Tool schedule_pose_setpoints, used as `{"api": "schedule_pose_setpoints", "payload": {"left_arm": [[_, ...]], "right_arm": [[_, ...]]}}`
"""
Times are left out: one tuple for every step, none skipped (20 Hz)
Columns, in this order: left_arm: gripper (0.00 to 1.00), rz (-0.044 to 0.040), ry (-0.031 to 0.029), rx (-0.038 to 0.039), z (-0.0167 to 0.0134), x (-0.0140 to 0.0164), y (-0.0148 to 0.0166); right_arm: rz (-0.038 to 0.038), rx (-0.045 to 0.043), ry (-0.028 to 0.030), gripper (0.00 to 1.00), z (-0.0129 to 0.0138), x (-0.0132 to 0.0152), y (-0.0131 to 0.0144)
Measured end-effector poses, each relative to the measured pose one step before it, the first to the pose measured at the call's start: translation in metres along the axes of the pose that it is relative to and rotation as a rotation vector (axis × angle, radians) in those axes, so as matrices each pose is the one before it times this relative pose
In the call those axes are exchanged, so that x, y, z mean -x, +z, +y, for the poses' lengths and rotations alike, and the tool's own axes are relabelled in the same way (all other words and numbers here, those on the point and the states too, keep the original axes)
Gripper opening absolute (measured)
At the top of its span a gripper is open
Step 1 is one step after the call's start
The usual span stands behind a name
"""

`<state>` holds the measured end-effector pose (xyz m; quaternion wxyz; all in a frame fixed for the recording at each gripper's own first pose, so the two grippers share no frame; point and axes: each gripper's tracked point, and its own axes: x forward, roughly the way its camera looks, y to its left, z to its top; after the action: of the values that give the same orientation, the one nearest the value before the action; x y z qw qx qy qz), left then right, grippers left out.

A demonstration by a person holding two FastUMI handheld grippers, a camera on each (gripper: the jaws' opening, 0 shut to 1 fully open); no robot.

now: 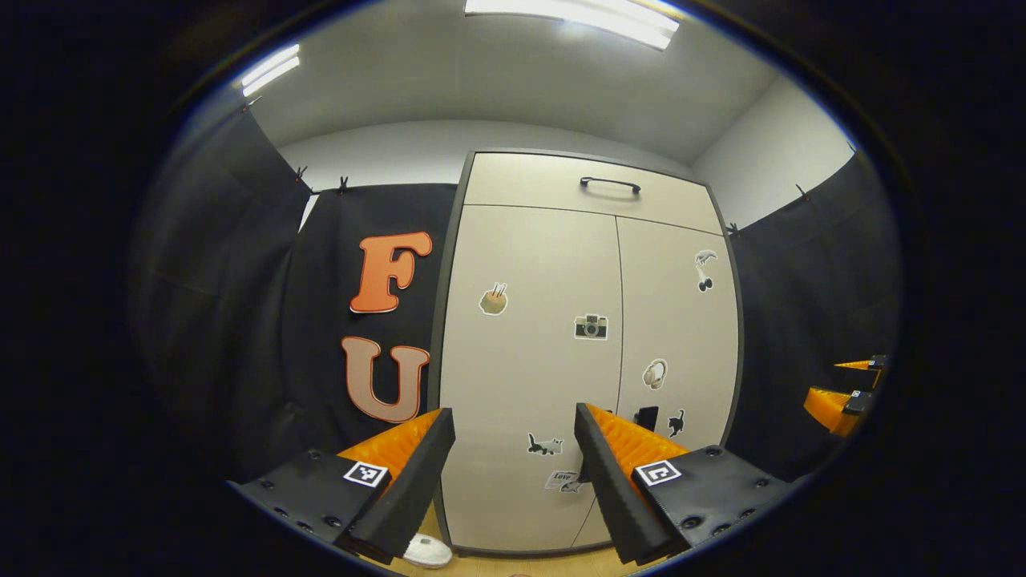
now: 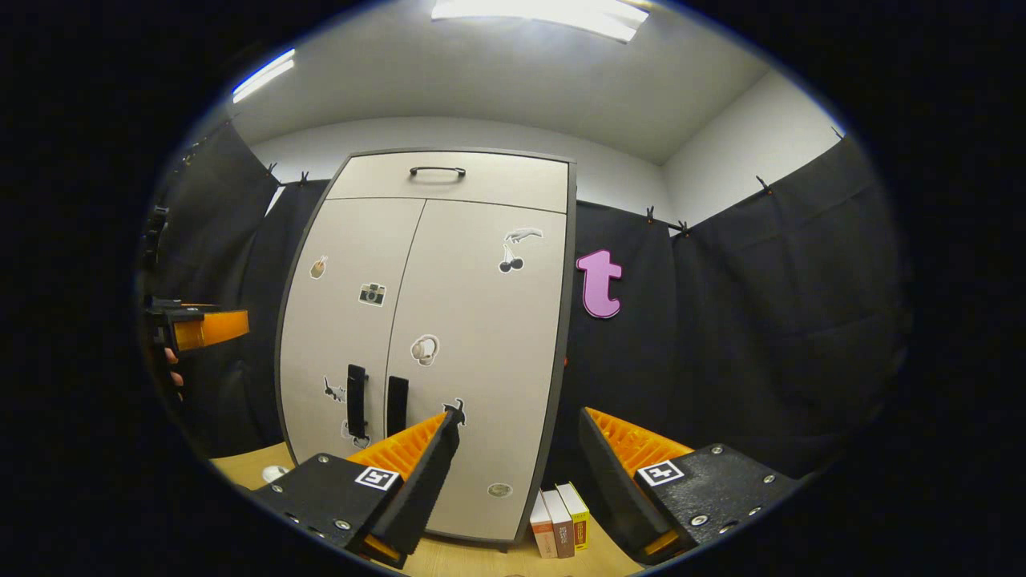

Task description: Open the right door of the double-door shoe cabinet with the right hand, and open the left door with the left hand.

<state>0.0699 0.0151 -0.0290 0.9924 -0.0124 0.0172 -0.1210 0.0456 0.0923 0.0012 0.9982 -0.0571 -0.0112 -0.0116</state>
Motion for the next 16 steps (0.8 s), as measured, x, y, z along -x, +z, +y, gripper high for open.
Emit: {"api": "schedule_pose_setpoints", "payload": {"left_arm": [[0.98, -0.0068, 0.00053, 0.00442, 0.00033, 0.00077, 0.00254], [0.96, -0.0017, 0.00551, 0.00171, 0.00242, 0.00109, 0.00126], [0.96, -0.0036, 0.00536, 0.00379, 0.0025, 0.00082, 0.00107], [0.95, -0.00154, 0.00388, 0.00439, 0.00188, 0.00081, 0.00054], [0.96, -0.00544, 0.00297, 0.00548, 0.00136, 0.00077, 0.00175], [0.96, -0.00336, 0.00332, 0.00492, 0.00156, 0.00013, 0.00044], [0.95, -0.0031, 0.00109, 0.00464, 0.00036, 0.00124, 0.00056], [0.96, -0.00157, 0.0011, 0.00246, 0.00041, 0.00098, 0.00039], [0.95, -0.00385, -0.00032, 0.00206, -0.00003, 0.00065, 0.00081], [0.96, -0.00264, 0.00023, 0.00285, 0.00031, 0.00098, 0.00132], [0.95, -0.00249, -0.00428, 0.0041, -0.0008, 0.00019, 0.00078], [0.96, -0.00066, -0.00421, 0.00393, -0.0018, 0.00126, -0.00009], [0.95, -0.00021, -0.0014, -0.00102, -0.00021, 0.00044, 0.0], [0.95, -0.00174, 0.00021, -0.00244, -0.00005, 0.00078, 0.00086], [0.95, -0.00133, -0.00082, -0.00206, -0.00019, 0.00003, -0.00026], [0.96, -0.00159, -0.00337, -0.0013, -0.00014, 0.0006, -0.00062]], "right_arm": [[0.00158, -0.00182, 0.0003, 0.92, 0.00087, 0.00048, -0.00092], [0.00169, -0.0022, 0.00095, 0.92, 0.00037, -0.00017, 0.00053], [0.00026, -0.00191, 0.00305, 0.92, 0.00164, 0.00103, -0.00053], [0.00034, -0.00087, 0.00003, 0.92, -0.00047, 0.00018, 0.00052], [0.00023, 0.00098, 0.00092, 0.92, 0.00082, 0.0005, -0.00079], [0.00052, 0.00255, 0.00004, 0.92, 0.00048, -0.00004, 0.00006], [0.0019, 0.00283, 0.00118, 0.92, 0.00048, 0.0009, -0.00035], [0.00091, 0.00115, 0.00029, 0.92, 0.00022, 0.00057, -0.00017], [0.00084, -0.0006, -0.00053, 0.92, 0.00048, 0.00024, 0.00034], [-0.00028, -0.00212, 0.00126, 0.92, 0.00095, -0.00053, -0.00012], [0.00015, -0.00163, 0.00173, 0.92, 0.00088, -0.00013, 0.00023], [0.00018, -0.00154, 0.00376, 0.92, 0.00176, -0.00038, 0.00021], [0.00021, -0.00064, 0.00214, 0.92, 0.00158, -0.00047, -0.00048], [0.00149, 0.00081, 0.00346, 0.92, 0.00192, -0.00179, -0.00061], [0.00219, 0.00139, 0.00372, 0.92, 0.00262, -0.00077, -0.00103], [0.00176, 0.00203, 0.00522, 0.92, 0.00282, -0.00008, -0.00077]]}}
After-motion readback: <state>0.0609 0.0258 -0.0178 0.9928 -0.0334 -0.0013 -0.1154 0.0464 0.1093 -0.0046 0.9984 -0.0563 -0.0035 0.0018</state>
